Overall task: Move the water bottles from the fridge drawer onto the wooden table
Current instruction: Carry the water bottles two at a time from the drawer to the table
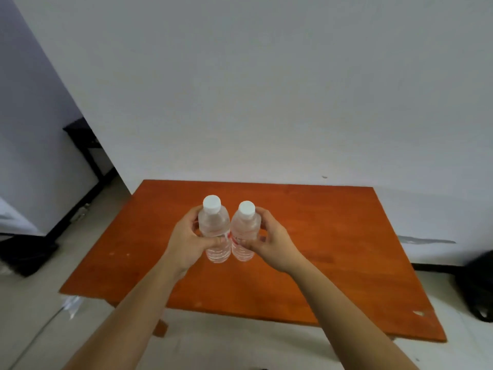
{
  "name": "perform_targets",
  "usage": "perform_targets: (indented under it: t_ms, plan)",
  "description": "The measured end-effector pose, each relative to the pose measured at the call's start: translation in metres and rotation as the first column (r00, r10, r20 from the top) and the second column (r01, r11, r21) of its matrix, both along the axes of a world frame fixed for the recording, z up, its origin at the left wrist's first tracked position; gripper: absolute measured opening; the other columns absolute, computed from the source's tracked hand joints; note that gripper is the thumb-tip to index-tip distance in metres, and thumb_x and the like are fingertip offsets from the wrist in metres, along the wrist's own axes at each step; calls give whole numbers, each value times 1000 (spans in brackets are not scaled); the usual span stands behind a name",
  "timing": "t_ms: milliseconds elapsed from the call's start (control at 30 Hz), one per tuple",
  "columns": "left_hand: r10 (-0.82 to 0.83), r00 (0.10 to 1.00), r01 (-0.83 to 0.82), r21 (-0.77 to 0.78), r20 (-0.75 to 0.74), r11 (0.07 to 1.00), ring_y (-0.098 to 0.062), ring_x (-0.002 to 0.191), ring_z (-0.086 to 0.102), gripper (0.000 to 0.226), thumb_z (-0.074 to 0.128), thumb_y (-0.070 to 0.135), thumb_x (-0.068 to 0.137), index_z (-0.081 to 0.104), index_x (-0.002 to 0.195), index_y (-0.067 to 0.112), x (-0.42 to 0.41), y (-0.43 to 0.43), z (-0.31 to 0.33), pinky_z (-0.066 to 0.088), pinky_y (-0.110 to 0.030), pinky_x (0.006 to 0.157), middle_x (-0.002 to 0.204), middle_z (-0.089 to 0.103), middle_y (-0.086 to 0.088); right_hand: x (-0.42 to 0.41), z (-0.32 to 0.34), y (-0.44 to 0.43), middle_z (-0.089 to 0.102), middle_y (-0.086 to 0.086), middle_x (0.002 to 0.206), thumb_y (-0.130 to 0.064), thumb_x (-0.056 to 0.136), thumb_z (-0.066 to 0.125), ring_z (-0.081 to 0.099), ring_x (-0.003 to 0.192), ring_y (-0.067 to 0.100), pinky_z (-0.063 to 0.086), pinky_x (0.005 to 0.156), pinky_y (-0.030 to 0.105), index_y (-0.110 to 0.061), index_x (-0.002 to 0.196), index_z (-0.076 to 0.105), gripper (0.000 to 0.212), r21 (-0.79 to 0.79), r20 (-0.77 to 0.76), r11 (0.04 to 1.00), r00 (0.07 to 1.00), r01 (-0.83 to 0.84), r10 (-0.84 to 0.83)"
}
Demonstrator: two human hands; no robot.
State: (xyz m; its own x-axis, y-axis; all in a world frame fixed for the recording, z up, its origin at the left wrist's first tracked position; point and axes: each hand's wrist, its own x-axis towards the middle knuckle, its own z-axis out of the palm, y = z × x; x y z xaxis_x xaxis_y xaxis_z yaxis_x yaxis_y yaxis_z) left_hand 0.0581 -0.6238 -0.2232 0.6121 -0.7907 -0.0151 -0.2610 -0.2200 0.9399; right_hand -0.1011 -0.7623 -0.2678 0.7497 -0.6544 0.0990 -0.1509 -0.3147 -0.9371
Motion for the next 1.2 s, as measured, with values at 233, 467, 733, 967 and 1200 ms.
perform_targets:
  t_ms: [233,467,733,967,1200]
  plan:
    - [31,994,-35,31,106,999,-10,110,61,86,89,11,66,49,140,25,107,-80,-3,48,-26,87,126,61,12,112,-3,-93,47,-7,139,-29,76,84,48,129,14,45,108,38,-34,145,38,83,-80,-78,995,996,-59,52]
    - [-46,981,25,114,188,993,-13,113,57,83,92,17,62,53,134,27,209,-169,-39,50,-34,94,125,59,11,195,-31,-173,46,0,134,-19,73,85,45,121,14,46,107,44,-31,144,46,82,-143,-197,990,980,5,-33]
    - [-27,1000,26,189,-2,982,-16,111,63,86,93,19,60,54,135,31,321,-283,-108,53,-50,97,125,66,7,285,-63,-257,56,2,137,-30,76,85,57,120,22,51,100,42,-26,145,46,79,-152,-314,966,917,207,-246]
    - [-62,997,50,225,45,973,-22,123,57,80,89,29,68,51,138,34,370,-348,-158,50,-54,100,137,58,5,358,-109,-298,57,2,139,-10,83,79,54,122,13,51,91,18,-18,144,43,71,73,-259,933,910,352,-323]
    - [-62,998,63,197,-11,978,-23,129,52,78,83,23,78,43,144,28,386,-368,-181,48,-44,102,145,51,2,380,-143,-311,44,13,150,0,89,69,47,136,24,50,99,22,-12,142,25,69,170,-202,906,913,389,-354]
